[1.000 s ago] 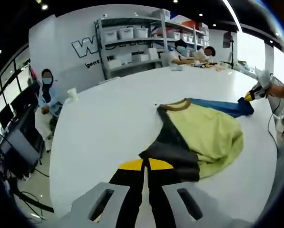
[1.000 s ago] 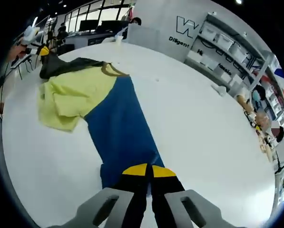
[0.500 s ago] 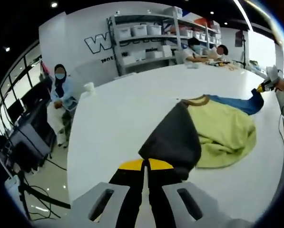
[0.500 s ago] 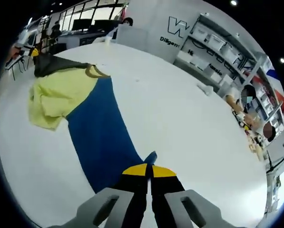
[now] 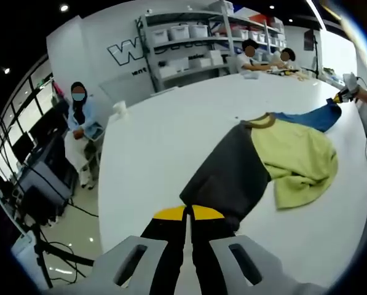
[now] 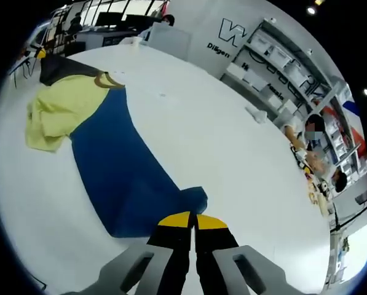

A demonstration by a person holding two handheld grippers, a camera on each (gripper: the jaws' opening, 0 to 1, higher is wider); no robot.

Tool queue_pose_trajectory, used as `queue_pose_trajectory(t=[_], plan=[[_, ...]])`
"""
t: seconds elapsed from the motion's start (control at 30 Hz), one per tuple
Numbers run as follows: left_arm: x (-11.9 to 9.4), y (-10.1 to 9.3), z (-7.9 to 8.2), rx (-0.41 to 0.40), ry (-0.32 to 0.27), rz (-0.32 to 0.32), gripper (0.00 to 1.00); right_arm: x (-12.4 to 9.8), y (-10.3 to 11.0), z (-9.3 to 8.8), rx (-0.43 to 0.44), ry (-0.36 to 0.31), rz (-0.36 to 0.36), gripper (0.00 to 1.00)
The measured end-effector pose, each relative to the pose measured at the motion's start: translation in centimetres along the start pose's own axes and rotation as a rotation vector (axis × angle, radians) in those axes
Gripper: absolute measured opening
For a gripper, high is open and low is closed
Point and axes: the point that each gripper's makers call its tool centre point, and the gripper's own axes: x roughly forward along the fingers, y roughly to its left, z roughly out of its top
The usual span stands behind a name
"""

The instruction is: Fold the garment on the visible template until the final outline fits inside the template.

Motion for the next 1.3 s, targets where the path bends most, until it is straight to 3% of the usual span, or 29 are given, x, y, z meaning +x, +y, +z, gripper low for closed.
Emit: queue_pose_trajectory(t=[0.4,0.6,1.0,1.3], plan=[[-1.4,-2.1,-2.1,0.004,0.052,-0.057,0.07,0.5,-2.1,-1.6,0.038,0.032,-0.022,0.00],[-1.8,-2.1,-2.8,0.004,0.062,-0.059,0.07,0.6,-2.6,-2.0,0.037,0.038,-0.027,0.00],[-0.7,-2.3,-3.5,0.037,0.085,-0.053,0.08,1.1,-0.8,-3.0,0.098,0.023,0.039,0.00],[-0.1,-2.5,-4.5,0.068,0.113,-0.048,0.08,1.3,-0.8,-4.0,0.141,0.041,0.042,0.00]])
